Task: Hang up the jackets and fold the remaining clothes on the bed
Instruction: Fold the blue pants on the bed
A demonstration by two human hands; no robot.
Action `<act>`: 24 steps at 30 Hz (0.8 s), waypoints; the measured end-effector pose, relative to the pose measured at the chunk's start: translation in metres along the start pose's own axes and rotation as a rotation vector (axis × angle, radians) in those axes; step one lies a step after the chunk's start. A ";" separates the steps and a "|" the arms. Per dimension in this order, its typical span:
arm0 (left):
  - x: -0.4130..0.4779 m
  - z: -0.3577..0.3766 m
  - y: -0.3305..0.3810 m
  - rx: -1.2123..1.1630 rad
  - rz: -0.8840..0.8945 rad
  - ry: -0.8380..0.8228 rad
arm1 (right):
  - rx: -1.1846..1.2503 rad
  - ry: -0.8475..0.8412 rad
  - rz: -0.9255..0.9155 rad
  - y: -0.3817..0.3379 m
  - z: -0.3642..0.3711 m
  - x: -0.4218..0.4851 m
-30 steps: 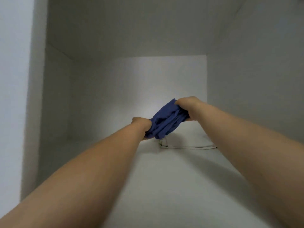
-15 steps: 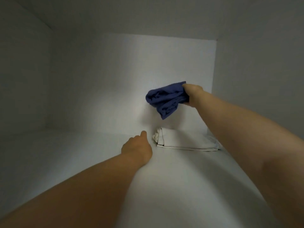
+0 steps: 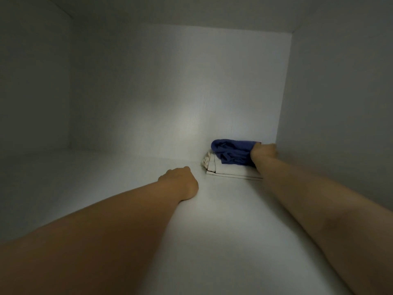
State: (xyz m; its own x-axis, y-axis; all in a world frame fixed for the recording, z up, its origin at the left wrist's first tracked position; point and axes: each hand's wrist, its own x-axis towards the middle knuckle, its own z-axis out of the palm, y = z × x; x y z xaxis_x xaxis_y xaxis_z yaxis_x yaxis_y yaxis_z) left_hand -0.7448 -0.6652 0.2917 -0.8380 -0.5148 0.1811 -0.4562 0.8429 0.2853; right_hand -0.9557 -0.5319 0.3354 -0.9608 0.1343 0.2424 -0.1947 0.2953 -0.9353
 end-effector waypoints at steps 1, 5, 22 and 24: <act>-0.001 0.000 0.000 0.007 -0.004 -0.001 | -0.149 0.065 -0.141 0.000 0.003 0.003; -0.004 0.000 0.002 0.027 -0.008 -0.001 | -0.619 0.064 -0.758 0.002 0.005 -0.001; -0.006 -0.002 0.004 0.094 0.001 -0.030 | -0.992 -0.321 -1.030 0.001 0.003 -0.017; -0.006 -0.001 0.005 0.110 0.011 -0.055 | -1.214 -0.455 -0.844 0.006 0.006 -0.018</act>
State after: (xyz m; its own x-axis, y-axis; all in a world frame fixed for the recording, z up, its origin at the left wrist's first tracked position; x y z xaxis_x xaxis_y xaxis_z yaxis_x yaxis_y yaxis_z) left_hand -0.7418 -0.6583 0.2928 -0.8567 -0.4988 0.1313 -0.4745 0.8620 0.1783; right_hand -0.9407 -0.5380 0.3241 -0.6787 -0.6841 0.2672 -0.6377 0.7294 0.2475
